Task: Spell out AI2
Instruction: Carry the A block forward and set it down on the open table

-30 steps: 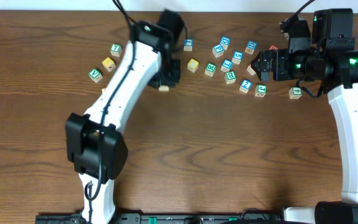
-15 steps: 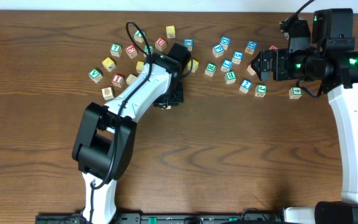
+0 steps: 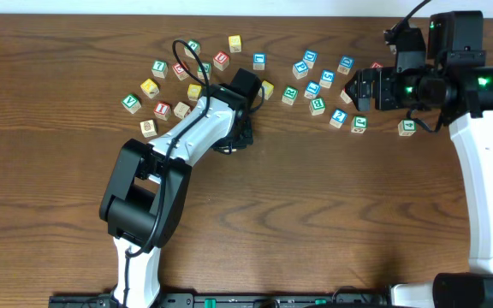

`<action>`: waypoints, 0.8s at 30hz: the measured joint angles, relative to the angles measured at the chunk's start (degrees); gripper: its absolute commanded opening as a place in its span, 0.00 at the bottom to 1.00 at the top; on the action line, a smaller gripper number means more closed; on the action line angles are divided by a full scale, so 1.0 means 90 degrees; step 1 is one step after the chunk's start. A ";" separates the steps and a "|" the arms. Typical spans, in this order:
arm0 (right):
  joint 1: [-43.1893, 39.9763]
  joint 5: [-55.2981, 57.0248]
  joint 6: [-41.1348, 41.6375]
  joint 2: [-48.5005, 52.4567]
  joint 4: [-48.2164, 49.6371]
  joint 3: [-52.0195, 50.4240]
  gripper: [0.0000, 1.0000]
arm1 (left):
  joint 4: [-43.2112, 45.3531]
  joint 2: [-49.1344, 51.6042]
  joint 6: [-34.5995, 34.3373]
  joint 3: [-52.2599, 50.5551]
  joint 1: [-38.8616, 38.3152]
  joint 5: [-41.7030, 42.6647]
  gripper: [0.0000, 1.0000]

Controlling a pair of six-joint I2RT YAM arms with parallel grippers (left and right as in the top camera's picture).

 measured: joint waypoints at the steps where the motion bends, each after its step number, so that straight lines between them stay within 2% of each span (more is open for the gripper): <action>1: 0.0000 0.0000 0.0000 0.0027 -0.0002 0.0000 0.99 | 0.0000 0.0000 0.0000 0.0000 0.0000 0.0019 0.29; 7: 0.0000 0.0000 0.0000 0.0073 -0.0005 0.0000 0.99 | 0.0000 0.0000 0.0049 0.0000 0.0000 0.0041 0.37; 20: 0.0000 0.0000 0.0000 0.0073 -0.0007 0.0000 0.99 | 0.0005 0.0000 0.0066 0.0000 0.0000 0.0046 0.37; 24: 0.0000 0.0000 0.0000 0.0073 -0.0007 0.0000 0.99 | 0.0036 0.0000 0.0240 0.0000 0.0000 0.0046 0.47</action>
